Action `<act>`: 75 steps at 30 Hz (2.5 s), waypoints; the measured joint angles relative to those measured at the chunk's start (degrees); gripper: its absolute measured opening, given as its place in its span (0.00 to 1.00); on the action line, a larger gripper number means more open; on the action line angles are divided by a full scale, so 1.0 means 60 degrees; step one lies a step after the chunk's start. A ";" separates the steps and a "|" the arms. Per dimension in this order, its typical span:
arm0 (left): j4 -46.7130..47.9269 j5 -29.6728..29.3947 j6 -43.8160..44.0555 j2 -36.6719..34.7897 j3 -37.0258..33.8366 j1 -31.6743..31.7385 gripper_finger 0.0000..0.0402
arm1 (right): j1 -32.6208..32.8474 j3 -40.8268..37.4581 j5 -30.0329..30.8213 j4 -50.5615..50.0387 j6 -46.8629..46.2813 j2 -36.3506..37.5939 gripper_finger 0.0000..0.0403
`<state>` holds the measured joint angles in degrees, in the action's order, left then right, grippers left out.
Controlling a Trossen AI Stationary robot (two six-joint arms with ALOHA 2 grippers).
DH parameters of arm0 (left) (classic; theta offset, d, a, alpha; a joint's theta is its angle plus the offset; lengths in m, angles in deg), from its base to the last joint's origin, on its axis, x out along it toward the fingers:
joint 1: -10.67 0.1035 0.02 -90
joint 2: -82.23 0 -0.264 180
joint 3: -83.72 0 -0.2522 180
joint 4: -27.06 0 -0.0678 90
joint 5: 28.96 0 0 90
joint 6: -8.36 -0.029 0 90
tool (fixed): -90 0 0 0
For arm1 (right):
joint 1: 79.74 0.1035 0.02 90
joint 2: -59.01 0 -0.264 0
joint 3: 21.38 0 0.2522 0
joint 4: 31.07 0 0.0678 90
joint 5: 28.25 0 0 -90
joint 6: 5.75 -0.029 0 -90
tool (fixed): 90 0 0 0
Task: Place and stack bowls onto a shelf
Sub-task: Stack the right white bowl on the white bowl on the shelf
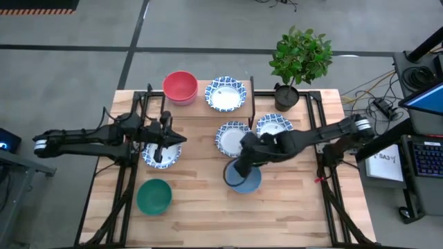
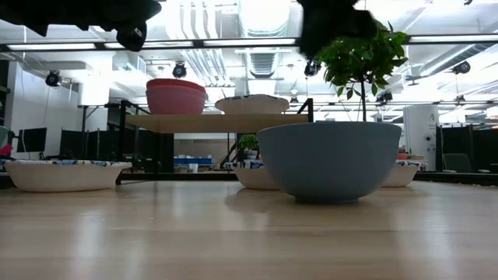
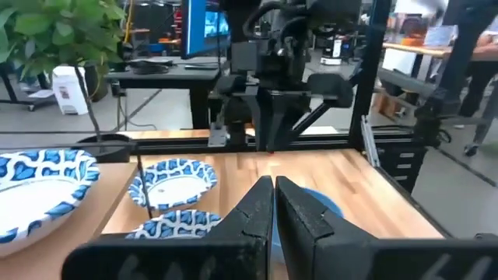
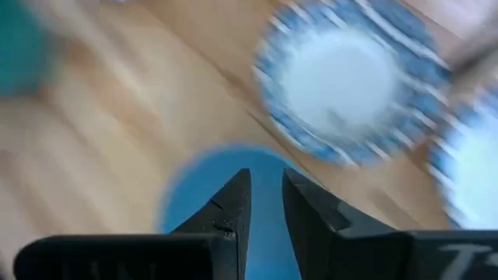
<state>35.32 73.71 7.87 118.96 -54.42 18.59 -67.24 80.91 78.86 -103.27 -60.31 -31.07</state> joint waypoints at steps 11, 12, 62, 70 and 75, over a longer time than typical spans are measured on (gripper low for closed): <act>0.0510 -0.0044 -0.0090 -0.0081 0.0055 0.0000 0.00 | -0.0865 0.1407 -0.1061 -0.3662 -0.0977 -0.0946 0.13; 0.0597 -0.0045 -0.0088 -0.0110 0.0055 0.0000 0.00 | -0.0915 0.1358 -0.1141 -0.3675 -0.0972 -0.0944 0.12; 0.0678 -0.0525 -0.0338 -0.0244 0.0044 0.0000 0.00 | -0.2656 -0.4451 -0.0004 0.0057 0.6222 -0.0936 0.50; 0.0678 -0.0525 -0.0338 -0.0244 0.0044 0.0000 0.00 | -0.2654 -0.4834 -0.0466 0.0722 0.5978 -0.0933 0.35; 0.0678 -0.0525 -0.0338 -0.0244 0.0044 0.0000 0.00 | -0.2605 -0.4837 -0.0888 0.0711 0.5816 -0.0931 0.15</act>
<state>39.38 70.56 5.84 117.50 -54.16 18.59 -82.87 51.88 73.53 -99.00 -25.42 -36.66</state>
